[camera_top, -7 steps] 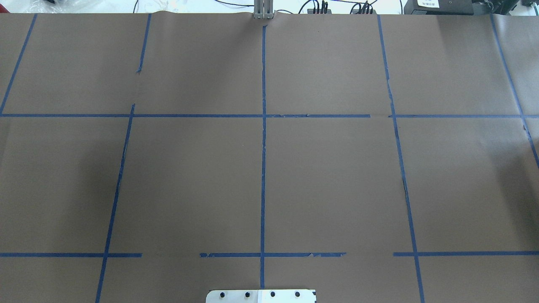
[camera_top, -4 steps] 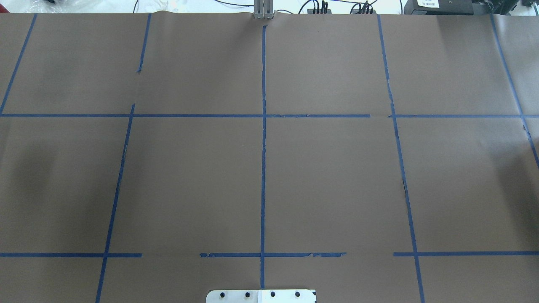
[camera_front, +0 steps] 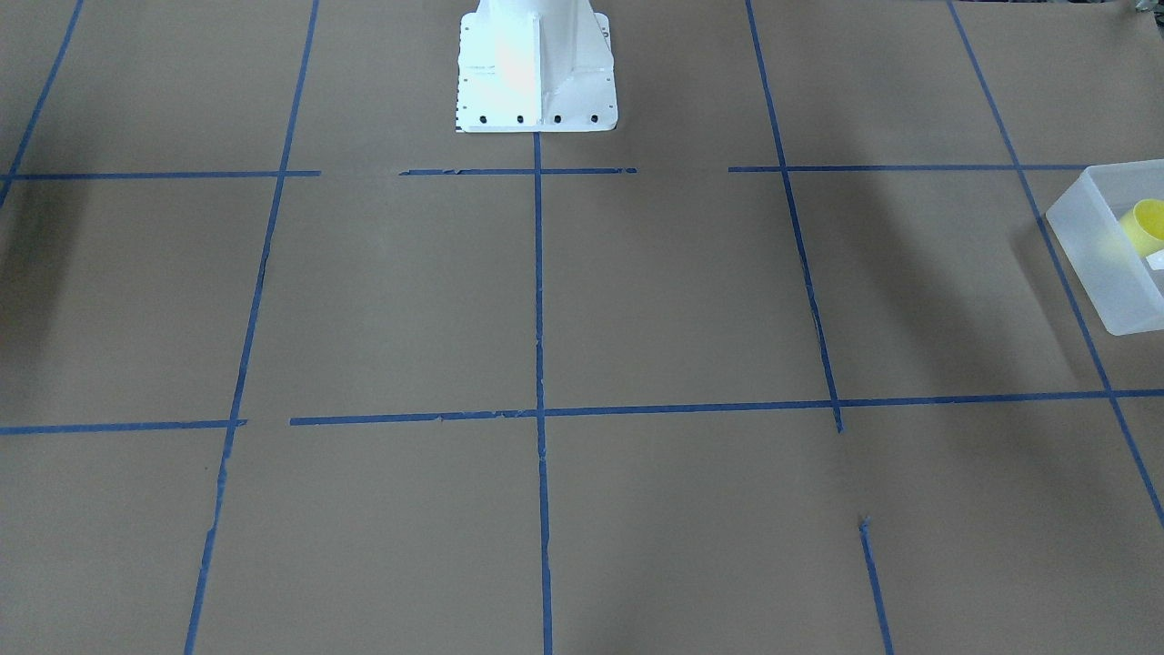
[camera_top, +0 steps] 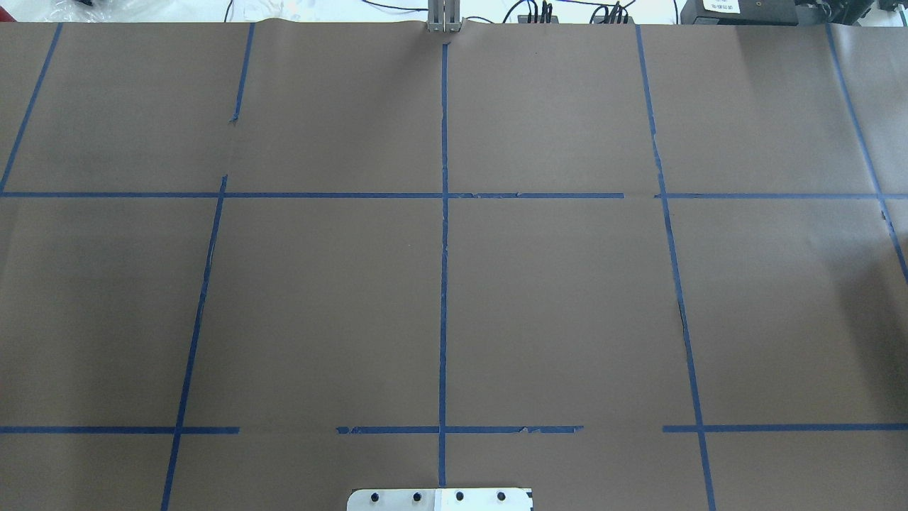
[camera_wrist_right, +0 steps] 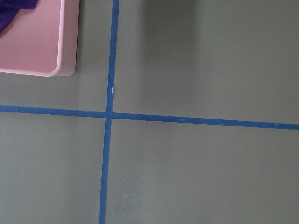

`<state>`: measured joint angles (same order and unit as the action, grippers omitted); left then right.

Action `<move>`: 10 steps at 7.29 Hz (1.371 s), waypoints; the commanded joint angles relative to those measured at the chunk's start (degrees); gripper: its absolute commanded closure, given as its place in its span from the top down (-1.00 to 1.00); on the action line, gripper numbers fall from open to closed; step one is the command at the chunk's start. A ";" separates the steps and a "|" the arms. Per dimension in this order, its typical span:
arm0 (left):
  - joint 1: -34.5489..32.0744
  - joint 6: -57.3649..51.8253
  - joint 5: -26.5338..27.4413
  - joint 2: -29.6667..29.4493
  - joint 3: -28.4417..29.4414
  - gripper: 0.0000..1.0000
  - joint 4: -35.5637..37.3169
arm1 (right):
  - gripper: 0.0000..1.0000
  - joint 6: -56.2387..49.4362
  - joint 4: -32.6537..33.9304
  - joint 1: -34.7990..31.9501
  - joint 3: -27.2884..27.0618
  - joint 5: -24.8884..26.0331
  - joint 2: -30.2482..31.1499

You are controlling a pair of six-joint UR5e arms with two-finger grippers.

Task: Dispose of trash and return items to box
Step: 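Lower the green bowl into the clear bin and open the left gripper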

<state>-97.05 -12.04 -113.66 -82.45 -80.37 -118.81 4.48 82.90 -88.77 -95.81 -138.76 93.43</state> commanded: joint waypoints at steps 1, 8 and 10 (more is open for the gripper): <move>-0.16 -0.17 -0.07 2.99 1.09 -1.00 -2.39 | 1.00 0.00 -0.02 0.00 0.10 0.07 0.00; 0.02 3.50 -6.26 0.63 -1.53 1.00 -1.51 | 1.00 0.09 -0.02 0.00 0.10 0.07 0.09; 0.11 9.98 -12.72 0.36 -9.40 1.00 6.43 | 1.00 0.18 -0.02 0.00 0.10 0.07 0.00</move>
<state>-97.00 -6.06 -123.22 -81.84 -85.05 -117.24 4.63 82.92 -88.77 -95.71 -138.69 93.49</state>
